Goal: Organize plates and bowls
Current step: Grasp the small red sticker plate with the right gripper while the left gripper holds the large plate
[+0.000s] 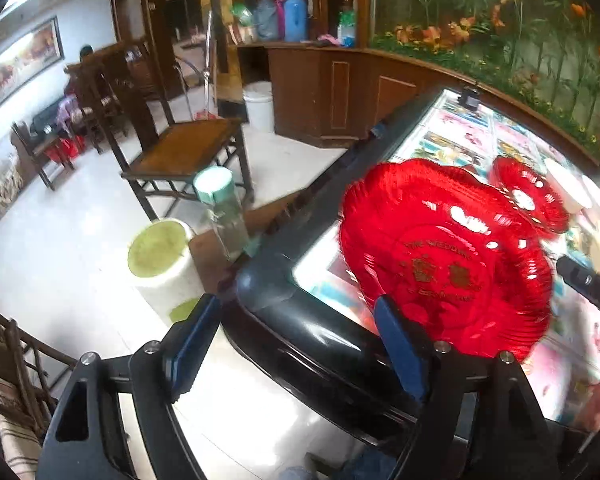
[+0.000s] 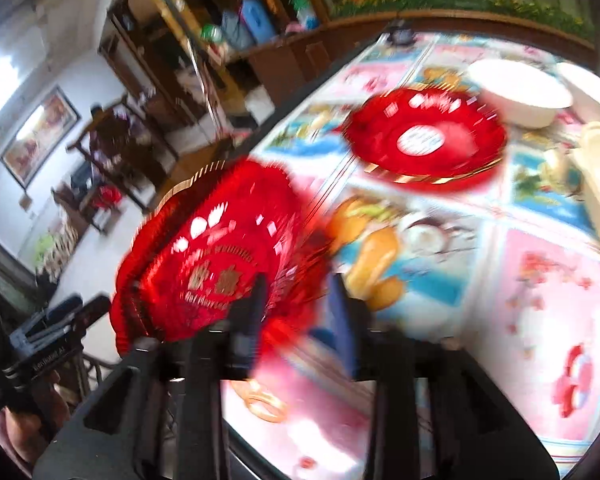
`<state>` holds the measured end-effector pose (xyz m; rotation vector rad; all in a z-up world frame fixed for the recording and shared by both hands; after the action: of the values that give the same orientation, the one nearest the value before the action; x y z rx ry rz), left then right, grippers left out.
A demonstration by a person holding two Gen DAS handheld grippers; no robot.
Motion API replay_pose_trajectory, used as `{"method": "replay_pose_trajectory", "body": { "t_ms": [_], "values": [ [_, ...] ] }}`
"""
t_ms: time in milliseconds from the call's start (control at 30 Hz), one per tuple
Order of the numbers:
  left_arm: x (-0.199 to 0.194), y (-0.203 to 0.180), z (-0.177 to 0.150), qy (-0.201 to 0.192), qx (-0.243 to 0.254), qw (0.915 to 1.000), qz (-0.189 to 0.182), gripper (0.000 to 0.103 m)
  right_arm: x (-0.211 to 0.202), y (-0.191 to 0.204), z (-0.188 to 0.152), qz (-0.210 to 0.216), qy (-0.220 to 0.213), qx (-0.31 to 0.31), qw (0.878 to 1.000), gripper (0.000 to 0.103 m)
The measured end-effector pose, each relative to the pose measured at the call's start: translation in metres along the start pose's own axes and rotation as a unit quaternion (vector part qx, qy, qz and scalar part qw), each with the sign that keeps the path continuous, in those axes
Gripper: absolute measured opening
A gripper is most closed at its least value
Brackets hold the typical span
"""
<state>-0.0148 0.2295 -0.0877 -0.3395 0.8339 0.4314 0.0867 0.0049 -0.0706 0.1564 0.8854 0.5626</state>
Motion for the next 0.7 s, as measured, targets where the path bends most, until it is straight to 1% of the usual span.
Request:
{"method": "replay_pose_trajectory", "body": {
  "t_ms": [67,133,200,267,333,400,433,500,533,567,600,633,700],
  "values": [
    [0.001,-0.008,-0.003,0.019,0.001,0.9997,-0.013,0.080,-0.007,-0.008,0.002,0.009,-0.015,0.020,1.000,0.055],
    [-0.005,-0.014,-0.005,0.017,0.015,0.9997,-0.011,0.080,-0.016,-0.011,0.003,0.011,-0.028,0.018,0.999,0.055],
    [-0.020,-0.015,-0.003,-0.009,0.022,0.9997,-0.008,0.080,-0.025,-0.019,0.009,-0.012,-0.040,0.011,0.999,0.055],
    [-0.039,-0.019,0.005,-0.037,0.022,0.9989,-0.019,0.080,-0.035,-0.034,0.009,-0.026,-0.054,0.019,0.998,0.055],
    [-0.056,-0.029,0.016,-0.055,0.021,0.9971,-0.049,0.080,-0.043,-0.053,0.011,-0.035,-0.064,0.045,0.996,0.055],
    [-0.064,-0.050,0.028,-0.051,0.019,0.9935,-0.100,0.082,-0.047,-0.071,0.015,-0.036,-0.066,0.070,0.995,0.055],
    [-0.063,-0.059,0.033,-0.044,0.016,0.9921,-0.116,0.082,-0.049,-0.079,0.018,-0.035,-0.067,0.086,0.993,0.055],
    [-0.051,-0.085,0.045,-0.005,0.005,0.9882,-0.153,0.082,-0.053,-0.100,0.024,-0.032,-0.074,0.123,0.989,0.055],
    [-0.043,-0.101,0.050,0.020,0.002,0.9846,-0.174,0.082,-0.053,-0.109,0.029,-0.026,-0.074,0.140,0.987,0.055],
    [-0.029,-0.118,0.057,0.053,-0.005,0.9809,-0.187,0.082,-0.052,-0.117,0.034,-0.014,-0.074,0.157,0.985,0.055],
    [-0.019,-0.131,0.062,0.074,-0.012,0.9783,-0.193,0.082,-0.050,-0.124,0.039,-0.006,-0.072,0.171,0.983,0.056],
    [-0.003,-0.149,0.072,0.102,-0.021,0.9734,-0.204,0.082,-0.046,-0.131,0.044,0.004,-0.068,0.187,0.980,0.056],
    [0.020,-0.172,0.084,0.133,-0.030,0.9686,-0.208,0.082,-0.037,-0.142,0.053,0.023,-0.062,0.213,0.975,0.056]
  ]
}}
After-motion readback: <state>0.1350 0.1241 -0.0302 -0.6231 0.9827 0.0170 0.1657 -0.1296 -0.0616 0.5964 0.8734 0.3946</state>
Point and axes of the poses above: each gripper's, at about its wrist camera, not at the fingertips, and x roughly the way its jaws point, y to its left, z to its top, the point moved 4 cm from there along x, roughly the way its jaws point, and after that the axes turned 10 degrees about -x, right-handed, at the moved point
